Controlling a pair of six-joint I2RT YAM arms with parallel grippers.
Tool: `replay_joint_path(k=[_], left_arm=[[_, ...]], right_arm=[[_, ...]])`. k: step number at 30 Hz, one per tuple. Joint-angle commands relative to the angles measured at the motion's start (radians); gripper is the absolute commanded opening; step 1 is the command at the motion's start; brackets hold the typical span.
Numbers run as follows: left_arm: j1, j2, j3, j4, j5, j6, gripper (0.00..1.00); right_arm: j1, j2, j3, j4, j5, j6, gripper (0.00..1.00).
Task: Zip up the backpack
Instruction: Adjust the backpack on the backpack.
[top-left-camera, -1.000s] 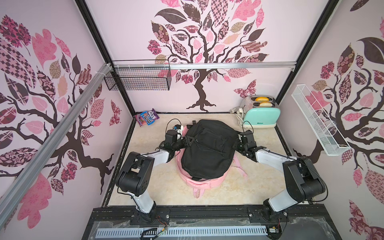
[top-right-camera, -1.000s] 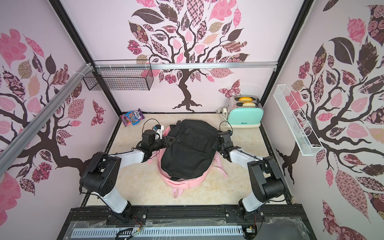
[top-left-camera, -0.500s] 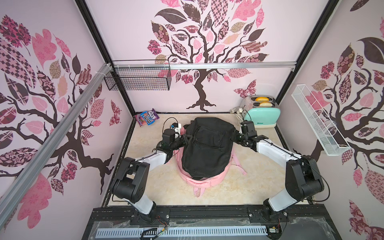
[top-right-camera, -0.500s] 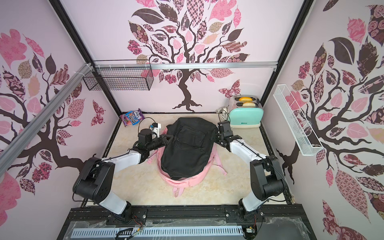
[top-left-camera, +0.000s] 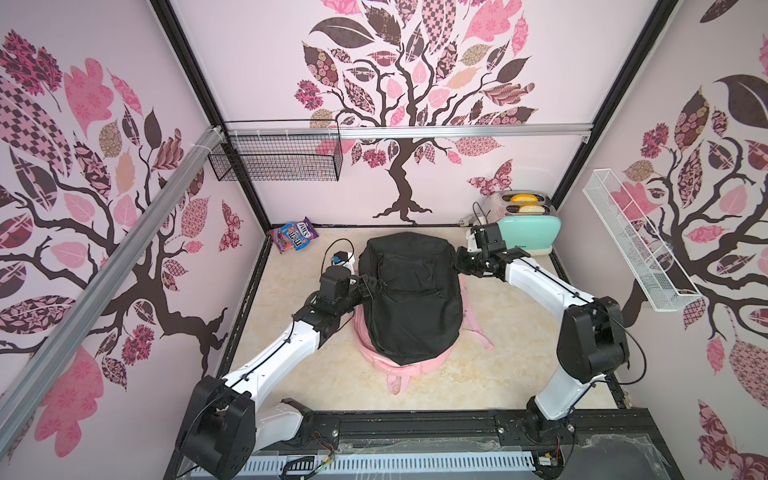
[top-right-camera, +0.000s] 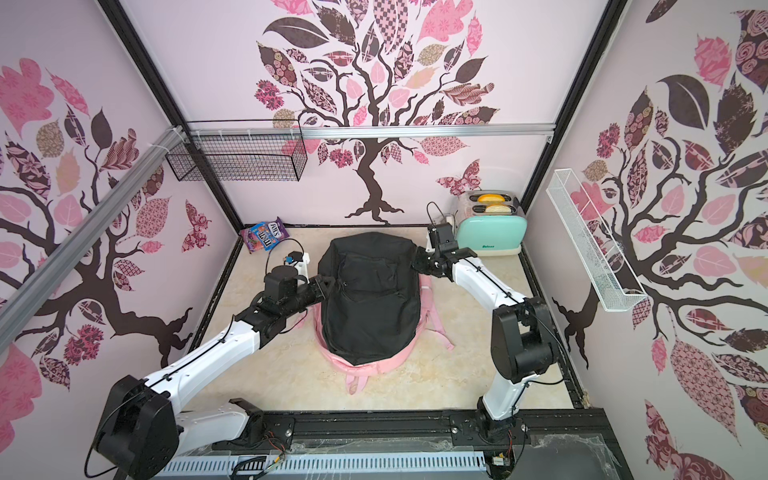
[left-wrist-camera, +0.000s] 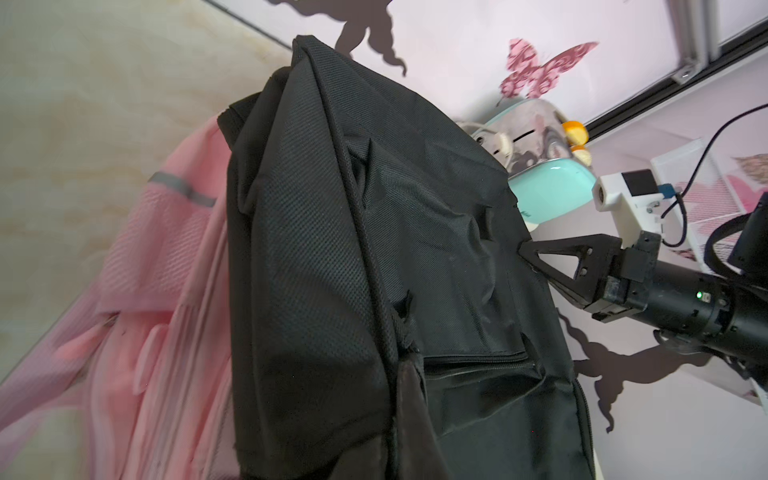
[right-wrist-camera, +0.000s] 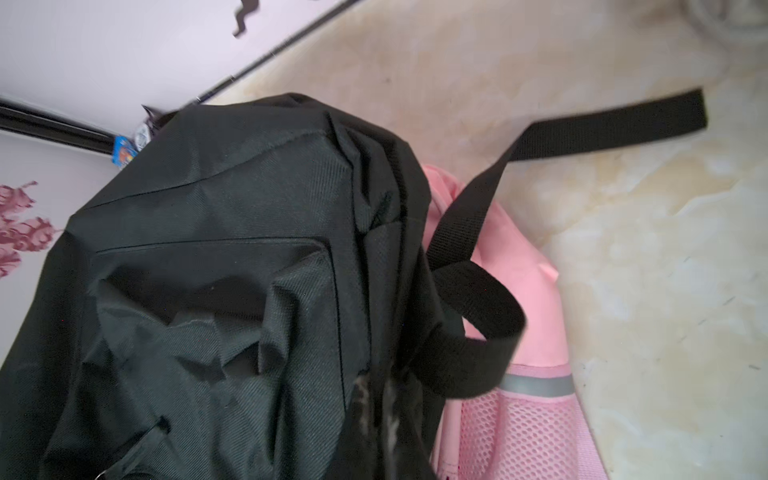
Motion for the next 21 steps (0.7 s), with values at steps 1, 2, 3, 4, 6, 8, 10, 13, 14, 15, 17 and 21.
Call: replay_joint_path(k=[1,2,3,4,6,8,10,13,14,15,17,21], left_arm=[[-0.013,-0.007,-0.054,-0.071,-0.035,-0.015,0.05],[-0.013,-0.004,-0.072,-0.068,-0.04,-0.021,0.1],[-0.013,-0.003,-0.089,-0.061,-0.04,-0.023,0.14],[-0.012,-0.004,-0.108,-0.053,-0.043,-0.027,0.22],[-0.011,-0.01,-0.133,-0.051,-0.057,-0.033,0.45],[-0.008,-0.024,-0.148,-0.061,-0.067,-0.034,0.58],[-0.005,-0.04,-0.155,-0.063,-0.069,-0.041,0.68],[0.001,-0.072,-0.164,-0.061,-0.074,-0.047,0.77],[0.006,-0.083,-0.168,-0.057,-0.071,-0.045,0.79],[0.012,-0.092,-0.171,-0.053,-0.066,-0.046,0.81],[0.035,-0.11,-0.181,-0.034,-0.033,-0.045,0.84],[0.093,-0.106,-0.203,0.028,0.059,-0.047,0.88]], right_arm=[[0.007,0.042,0.02,-0.017,-0.007,-0.014,0.0],[0.007,0.053,0.021,-0.018,0.0,-0.016,0.0],[0.007,0.06,0.02,-0.023,0.005,-0.016,0.0],[0.007,0.065,0.026,-0.028,0.017,-0.016,0.0],[0.007,0.065,0.029,-0.041,0.031,-0.015,0.05],[0.007,0.054,0.033,-0.055,0.052,-0.016,0.29],[0.007,0.035,0.041,-0.085,0.08,-0.014,0.45],[0.007,-0.02,0.037,-0.109,0.12,-0.012,0.66],[0.007,-0.044,0.036,-0.12,0.134,-0.014,0.7],[0.007,-0.064,0.035,-0.132,0.146,-0.015,0.73],[0.007,-0.124,0.026,-0.155,0.177,-0.018,0.75],[0.012,-0.229,-0.006,-0.169,0.165,-0.025,0.75]])
